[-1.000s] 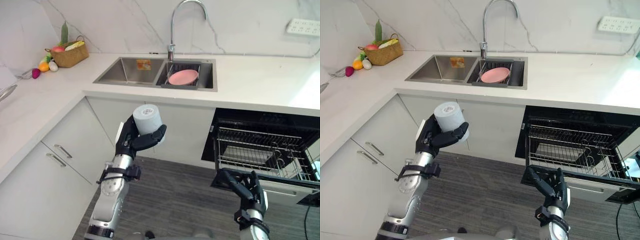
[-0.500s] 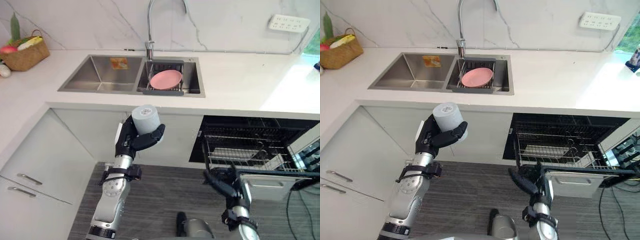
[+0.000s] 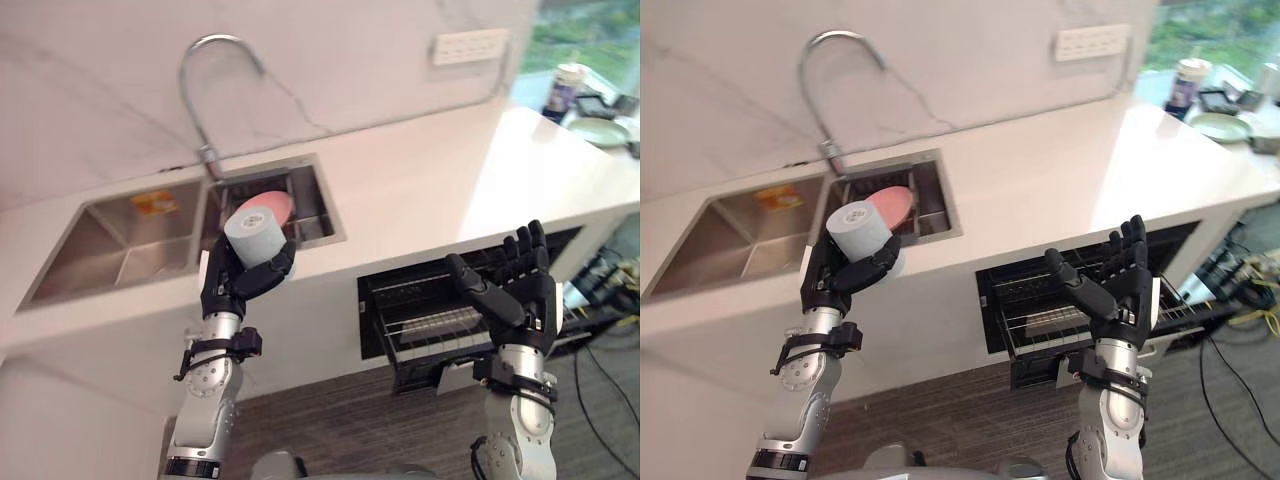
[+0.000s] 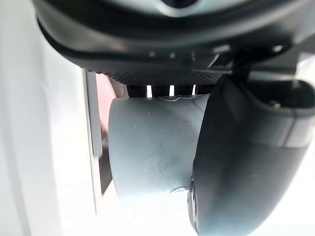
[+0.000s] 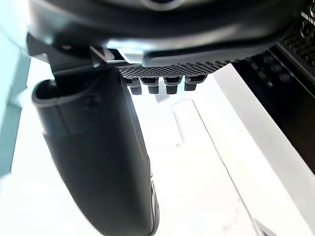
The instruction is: Walk over to the sink, pick up the cup, carry it to the dishwasher, place the cup inside the dishwasher, then close the dishwasher door
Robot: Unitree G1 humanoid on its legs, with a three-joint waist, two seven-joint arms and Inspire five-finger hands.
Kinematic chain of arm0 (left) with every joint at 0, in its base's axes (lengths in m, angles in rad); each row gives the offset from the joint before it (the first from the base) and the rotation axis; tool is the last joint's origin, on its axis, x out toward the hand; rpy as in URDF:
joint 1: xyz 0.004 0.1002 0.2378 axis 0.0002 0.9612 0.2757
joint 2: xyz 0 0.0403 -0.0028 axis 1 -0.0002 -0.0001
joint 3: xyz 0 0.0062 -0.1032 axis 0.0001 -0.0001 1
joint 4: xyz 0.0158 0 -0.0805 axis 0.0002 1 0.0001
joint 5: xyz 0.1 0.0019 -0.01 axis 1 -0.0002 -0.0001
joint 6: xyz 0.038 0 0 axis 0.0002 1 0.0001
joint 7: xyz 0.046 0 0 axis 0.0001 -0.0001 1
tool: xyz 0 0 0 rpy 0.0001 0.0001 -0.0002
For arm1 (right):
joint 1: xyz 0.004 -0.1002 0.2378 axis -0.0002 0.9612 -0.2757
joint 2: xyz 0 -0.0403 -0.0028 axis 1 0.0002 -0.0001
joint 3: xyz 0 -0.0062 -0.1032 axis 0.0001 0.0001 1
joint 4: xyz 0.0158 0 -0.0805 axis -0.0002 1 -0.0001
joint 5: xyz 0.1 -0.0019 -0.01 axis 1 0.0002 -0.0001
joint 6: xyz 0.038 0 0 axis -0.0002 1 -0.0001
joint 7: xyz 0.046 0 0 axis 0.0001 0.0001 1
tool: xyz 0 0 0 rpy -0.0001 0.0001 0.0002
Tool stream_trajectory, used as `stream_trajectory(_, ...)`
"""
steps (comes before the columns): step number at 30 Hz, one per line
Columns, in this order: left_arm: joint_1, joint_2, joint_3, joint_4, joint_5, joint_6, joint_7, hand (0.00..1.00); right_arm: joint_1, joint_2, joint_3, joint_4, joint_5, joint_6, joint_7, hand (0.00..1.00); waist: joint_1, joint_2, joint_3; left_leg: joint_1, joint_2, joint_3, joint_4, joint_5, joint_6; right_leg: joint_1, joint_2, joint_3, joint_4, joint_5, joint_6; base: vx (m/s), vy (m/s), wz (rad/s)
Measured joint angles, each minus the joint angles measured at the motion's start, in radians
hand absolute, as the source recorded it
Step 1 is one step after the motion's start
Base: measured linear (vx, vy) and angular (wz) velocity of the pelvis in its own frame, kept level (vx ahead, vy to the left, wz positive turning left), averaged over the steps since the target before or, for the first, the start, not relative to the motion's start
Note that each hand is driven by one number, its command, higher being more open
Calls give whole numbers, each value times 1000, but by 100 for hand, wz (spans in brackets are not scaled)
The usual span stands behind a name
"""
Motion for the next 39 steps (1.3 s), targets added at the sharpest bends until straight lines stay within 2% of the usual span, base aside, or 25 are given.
stream_trajectory(2,6,-1,2,0,-8,-1,-1,0,1,-17,9,-6,19,1,1,100,-4,14,-9,25,0,-34,-110,53,-1,-3,11,55,29,-34,29,276,212,-100)
stream_trajectory(3,9,1,2,-2,-14,-6,-3,0,1,-34,8,-6,22,4,1,100,-9,30,-22,40,17,-28,-147,156,-41,-17,31,93,63,-69,51,213,205,-79)
stream_trajectory(4,11,6,4,-1,-15,-6,-3,0,5,-29,11,-5,25,10,1,100,-10,14,-26,49,13,-8,-145,156,-43,-20,21,103,74,-79,61,233,236,-91)
stream_trajectory(6,10,28,3,-2,-16,-11,-1,0,11,-23,35,-9,60,15,14,100,-17,-30,-52,65,-22,58,-185,165,-20,-48,-36,83,80,-97,88,195,181,-59)
stream_trajectory(7,8,29,1,-2,-16,-11,-1,0,11,-19,36,-9,60,15,19,100,-24,-35,-55,71,-33,69,-200,170,-13,-51,-49,81,79,-98,94,145,125,-34)
stream_trajectory(10,-2,28,-17,-3,-16,-11,0,0,20,6,34,-9,77,39,35,100,-37,-38,-58,154,-67,115,-284,187,7,-25,-90,64,56,-97,122,86,88,-36)
stream_trajectory(12,-19,28,-38,-22,-16,-12,2,0,29,9,28,-10,100,49,42,100,-41,-39,-65,169,-73,132,-318,193,11,-26,-98,65,37,-89,133,21,28,-25)
stream_trajectory(18,-91,5,-139,-35,-10,-48,8,0,34,24,-8,-10,129,94,70,100,-62,-39,-73,179,-70,190,-366,207,23,-46,-100,57,-29,-22,175,-7,34,-34)
stream_trajectory(19,-95,-7,-150,-35,2,-48,17,0,34,26,-8,-10,130,105,84,100,-62,-38,-73,194,-59,222,-374,204,27,-51,-103,10,-49,1,185,-35,16,-76)
stream_trajectory(21,-95,-15,-151,-35,21,-50,34,0,29,36,-7,-9,133,120,99,100,-49,-37,-78,204,-42,273,-381,201,30,-57,-120,-123,-105,46,176,-67,13,-89)
stream_trajectory(22,-94,-19,-146,-35,42,-56,55,0,16,48,5,-7,137,126,117,100,-39,-34,-81,210,-27,321,-384,200,31,-60,-165,-279,-126,35,148,-76,32,-111)
stream_trajectory(23,-92,-19,-133,-35,59,-60,73,0,-3,60,29,1,137,131,124,100,-27,-35,-82,216,-11,368,-383,198,27,-66,-201,-414,-126,42,144,-63,30,-116)
stream_trajectory(24,-91,-17,-123,-35,66,-61,82,0,-15,61,45,8,137,134,130,100,-21,-36,-83,219,-4,386,-382,196,24,-69,-211,-459,-129,57,144,-30,-5,-111)
stream_trajectory(25,-91,-12,-112,-36,67,-65,100,0,-31,61,84,12,136,143,141,100,-7,-45,-85,219,4,418,-370,190,10,-72,-220,-496,-147,129,151,-25,-44,-77)
stream_trajectory(26,-90,-14,-110,-36,67,-66,107,0,-37,59,101,13,136,146,148,100,-4,-48,-85,219,7,421,-362,186,4,-68,-217,-488,-158,156,181,-34,-110,-63)
stream_trajectory(28,-84,-48,-113,-36,67,-72,118,0,-42,46,130,18,138,166,165,100,-1,-37,-83,221,34,411,-354,185,-6,-49,-179,-483,-193,173,161,-35,-123,-22)
stream_trajectory(31,-84,-60,-126,-38,67,-93,119,0,-52,17,154,18,178,200,205,100,3,-39,-81,233,67,421,-356,186,-36,-28,-137,-468,-248,200,139,-32,-102,-22)
stream_trajectory(34,-85,-60,-134,-38,70,-116,134,0,-68,-15,165,17,231,215,264,100,2,-40,-80,234,77,433,-357,184,-40,-15,-118,-453,-297,228,131,-42,-81,-19)
stream_trajectory(39,-101,-58,-135,-12,160,-137,186,0,-103,-59,176,-10,298,234,368,100,2,-41,-79,237,80,438,-359,189,-48,-17,-113,-446,-297,233,131,-10,-17,-6)
